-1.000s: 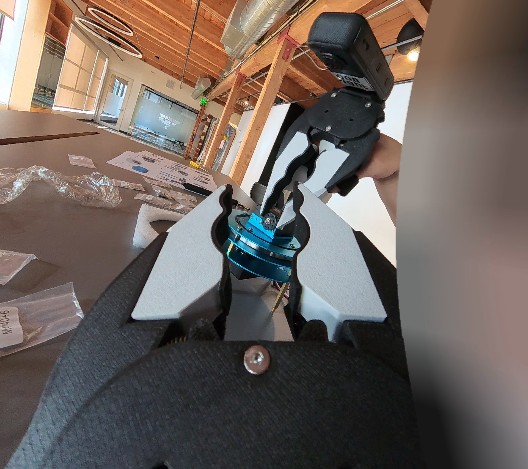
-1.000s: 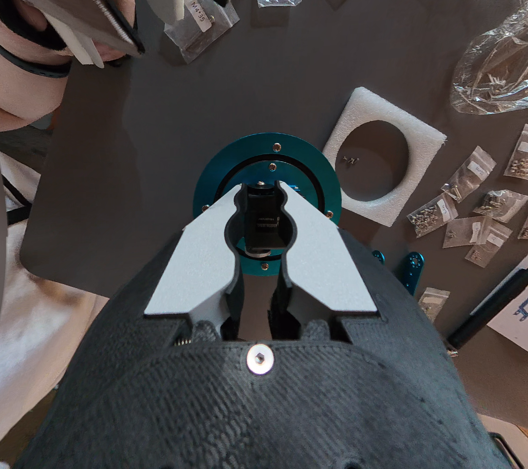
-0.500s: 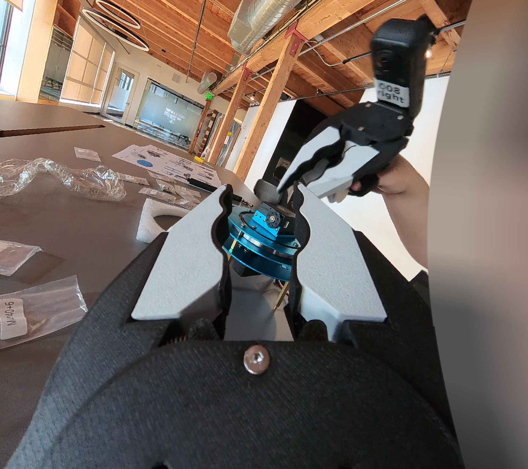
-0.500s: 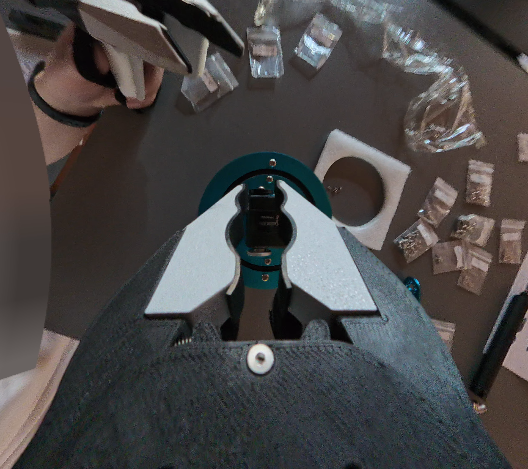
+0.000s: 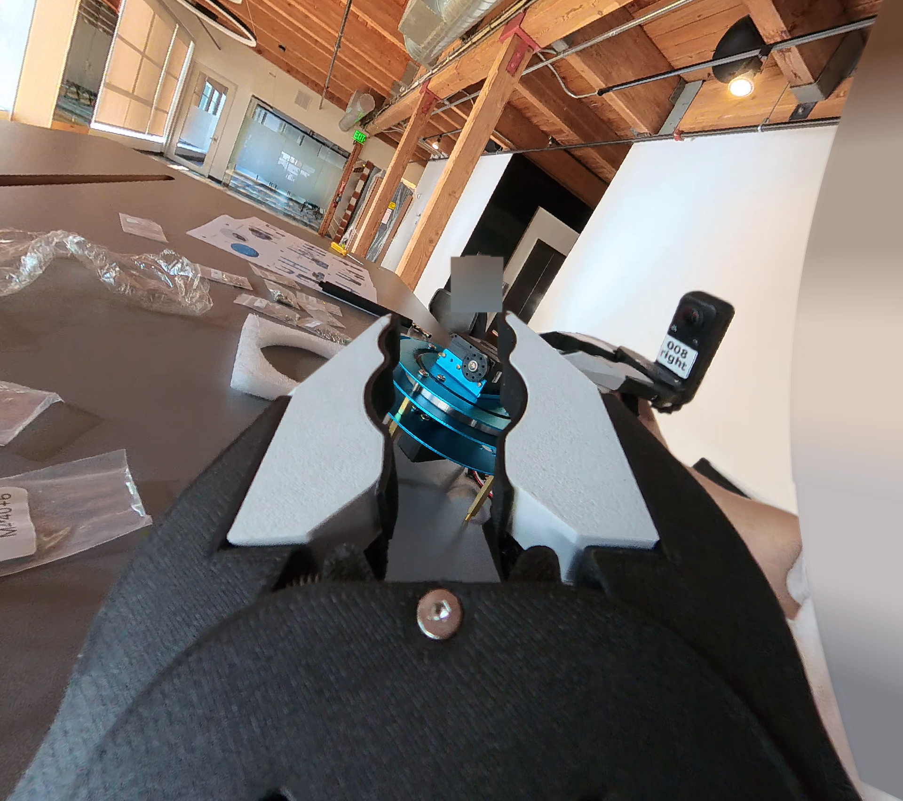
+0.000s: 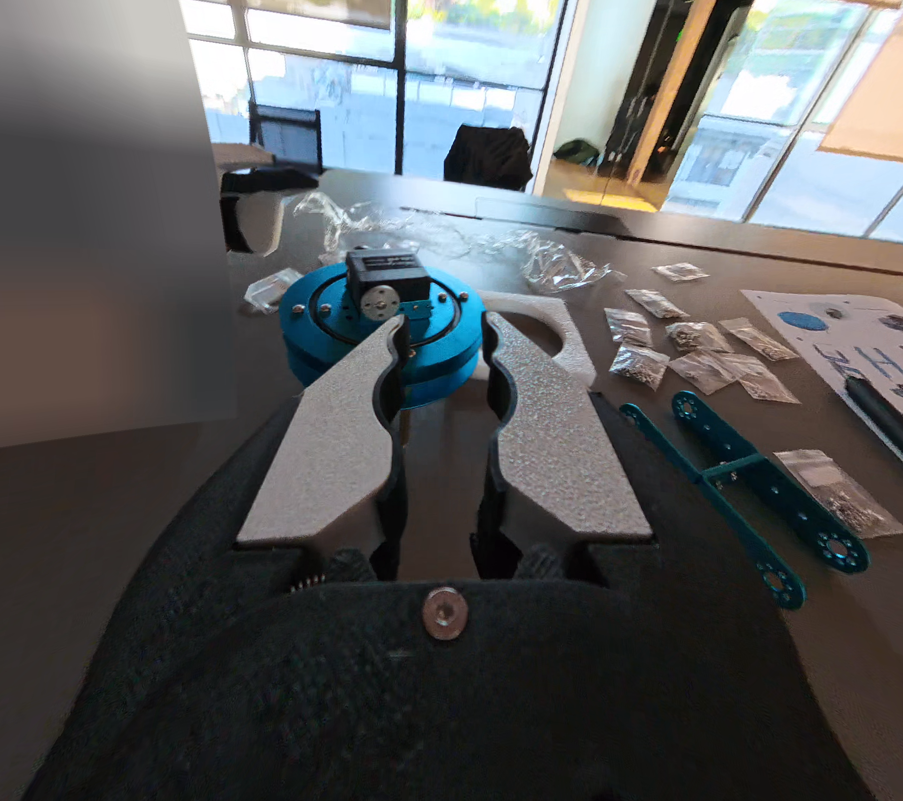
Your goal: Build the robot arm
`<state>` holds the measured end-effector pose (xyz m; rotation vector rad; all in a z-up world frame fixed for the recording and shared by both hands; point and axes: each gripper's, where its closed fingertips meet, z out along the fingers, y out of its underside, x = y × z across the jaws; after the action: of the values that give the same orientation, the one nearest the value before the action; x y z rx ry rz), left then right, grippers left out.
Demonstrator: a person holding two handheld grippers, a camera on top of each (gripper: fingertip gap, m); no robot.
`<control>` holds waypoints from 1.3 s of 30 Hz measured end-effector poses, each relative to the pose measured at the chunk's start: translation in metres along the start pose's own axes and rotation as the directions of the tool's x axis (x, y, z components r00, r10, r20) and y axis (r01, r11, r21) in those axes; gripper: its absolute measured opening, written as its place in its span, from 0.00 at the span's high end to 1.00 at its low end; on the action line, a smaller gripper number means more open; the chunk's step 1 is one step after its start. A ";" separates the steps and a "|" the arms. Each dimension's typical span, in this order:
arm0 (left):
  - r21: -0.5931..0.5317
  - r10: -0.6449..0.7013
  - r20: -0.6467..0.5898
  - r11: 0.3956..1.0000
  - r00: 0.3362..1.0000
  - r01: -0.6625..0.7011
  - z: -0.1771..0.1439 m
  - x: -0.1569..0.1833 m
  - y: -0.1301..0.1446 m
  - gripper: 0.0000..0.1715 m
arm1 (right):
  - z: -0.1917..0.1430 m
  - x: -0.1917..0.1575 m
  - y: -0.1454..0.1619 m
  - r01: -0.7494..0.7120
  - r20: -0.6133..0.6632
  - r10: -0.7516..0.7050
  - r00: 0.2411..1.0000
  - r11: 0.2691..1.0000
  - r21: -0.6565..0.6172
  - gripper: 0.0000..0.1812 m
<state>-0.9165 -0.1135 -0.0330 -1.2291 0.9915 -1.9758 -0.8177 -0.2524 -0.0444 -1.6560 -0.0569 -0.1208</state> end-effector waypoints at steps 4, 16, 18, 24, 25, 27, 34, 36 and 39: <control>-0.016 -0.021 -0.020 1.000 1.000 0.021 0.001 0.000 0.001 0.79 | -0.007 0.019 -0.001 -0.034 -0.072 0.043 0.996 0.992 0.124 0.85; -0.023 -0.011 -0.021 1.000 1.000 0.010 0.003 -0.002 -0.003 0.80 | -0.020 0.024 -0.011 -0.074 -0.122 0.129 0.984 0.923 0.377 0.86; -0.022 -0.008 -0.024 1.000 1.000 0.007 0.003 -0.001 -0.004 0.81 | -0.020 0.025 -0.011 -0.064 -0.137 0.123 0.983 0.925 0.374 0.86; -0.009 -0.006 -0.060 1.000 0.998 0.006 0.002 0.003 -0.007 0.81 | -0.013 0.022 -0.007 -0.017 -0.174 0.077 0.982 0.947 0.322 0.87; -0.010 -0.006 -0.067 1.000 0.998 0.006 0.002 0.003 -0.007 0.81 | -0.012 0.022 -0.007 -0.014 -0.176 0.073 0.982 0.948 0.319 0.87; -0.010 -0.005 -0.076 1.000 0.997 0.004 0.002 0.005 -0.006 0.81 | -0.012 0.022 -0.007 -0.013 -0.176 0.073 0.982 0.948 0.319 0.87; 0.046 0.018 -0.006 0.999 1.000 -0.018 -0.003 0.001 -0.011 0.82 | -0.014 0.020 -0.008 -0.038 -0.138 0.090 0.986 0.941 0.336 0.87; 0.055 0.022 0.026 0.998 0.999 -0.024 -0.005 -0.002 -0.011 0.83 | -0.013 0.019 -0.008 -0.062 -0.110 0.104 0.989 0.940 0.335 0.87; 0.061 0.013 0.019 0.998 1.000 -0.014 -0.006 0.003 -0.011 0.83 | -0.006 0.016 -0.004 -0.120 -0.010 0.129 0.992 0.948 0.295 0.88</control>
<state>-0.9245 -0.1087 -0.0243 -1.2016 0.9214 -1.9665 -0.8022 -0.2583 -0.0380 -1.3549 0.0508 -0.0379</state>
